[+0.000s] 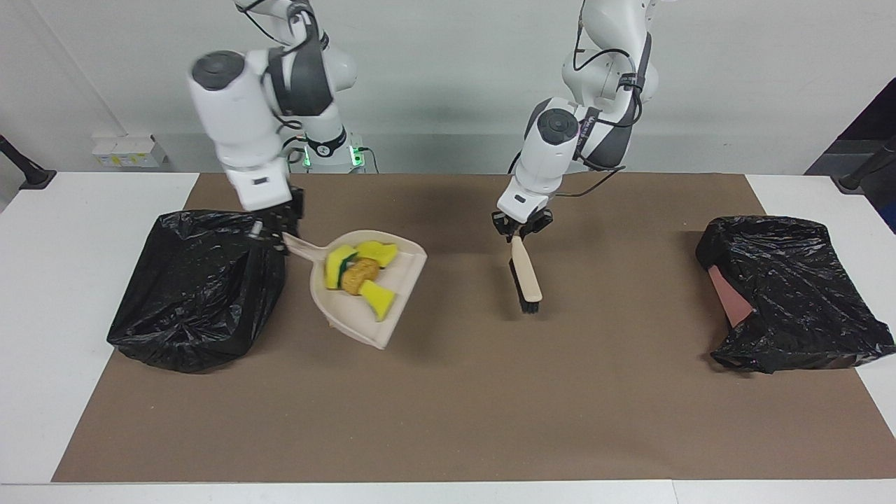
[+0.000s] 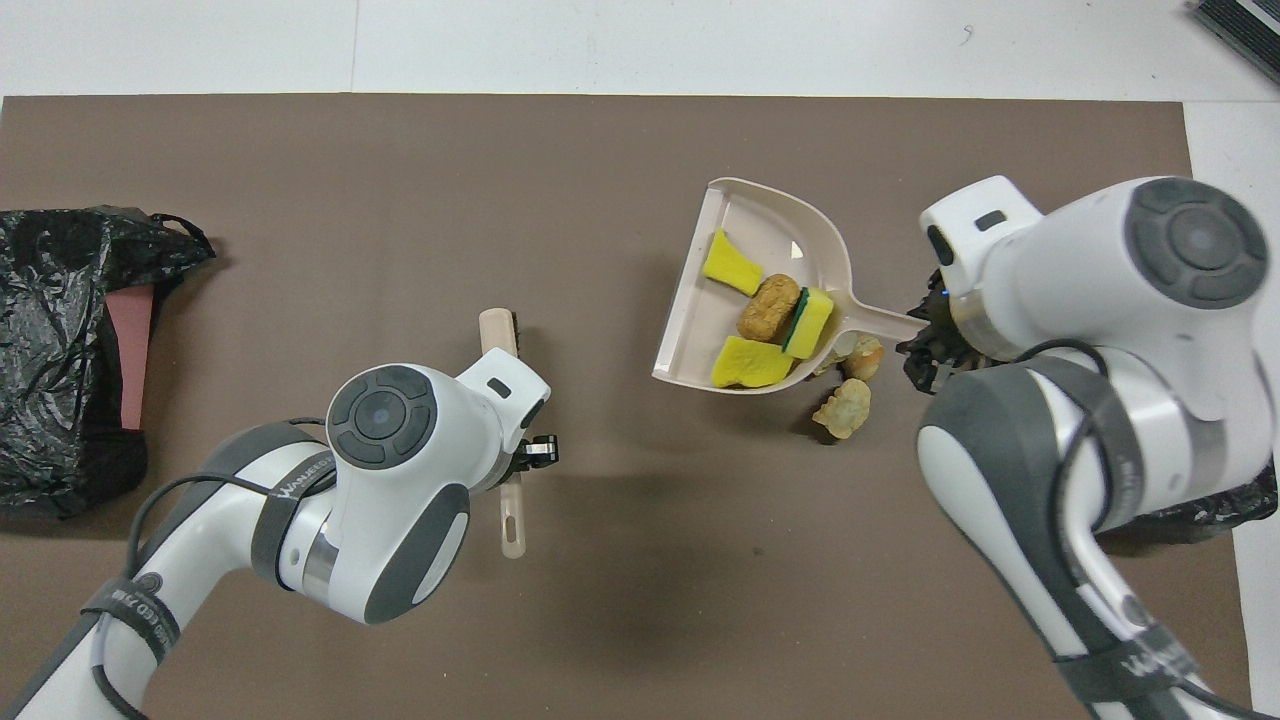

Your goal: Sweep and dump trash in bin

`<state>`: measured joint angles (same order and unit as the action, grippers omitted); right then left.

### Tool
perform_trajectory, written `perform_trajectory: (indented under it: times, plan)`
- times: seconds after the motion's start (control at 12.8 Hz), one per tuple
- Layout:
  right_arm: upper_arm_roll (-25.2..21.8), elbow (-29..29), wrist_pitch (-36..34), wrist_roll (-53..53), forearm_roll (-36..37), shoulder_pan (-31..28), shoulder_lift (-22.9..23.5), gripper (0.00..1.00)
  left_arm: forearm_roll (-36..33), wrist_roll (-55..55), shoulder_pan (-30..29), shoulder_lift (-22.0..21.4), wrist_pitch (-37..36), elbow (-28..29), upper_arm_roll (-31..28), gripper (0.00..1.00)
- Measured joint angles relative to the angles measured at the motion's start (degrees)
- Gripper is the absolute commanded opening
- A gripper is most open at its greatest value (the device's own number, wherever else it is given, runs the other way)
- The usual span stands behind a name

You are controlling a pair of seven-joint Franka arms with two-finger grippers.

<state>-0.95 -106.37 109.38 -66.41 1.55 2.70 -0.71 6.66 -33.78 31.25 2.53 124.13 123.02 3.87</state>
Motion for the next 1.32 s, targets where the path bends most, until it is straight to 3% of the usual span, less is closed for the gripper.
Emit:
perform_trajectory:
  times: [0.39,0.62,1.01,1.32]
  plan:
    - [-1.02,0.25,-2.36,-24.99,0.57,-19.24,-1.31,0.0,-0.03,-6.24,4.62,0.0,-0.33,-0.08,0.32,0.0]
    - [-1.17,0.64,-1.73,-31.2,8.53,-26.29,-1.55,0.0,-0.04,-8.62,6.95,-0.41,-0.66,0.69,0.6,0.0]
    - [-0.09,0.52,-1.2,-31.3,26.56,-25.84,-1.71,0.0,-0.04,-9.99,10.65,-3.15,-0.79,5.82,0.71,0.0]
    - [0.35,-0.28,-1.56,-31.3,36.59,-21.29,-1.48,0.0,-0.03,-14.16,14.05,-3.73,1.27,8.29,0.88,0.0]
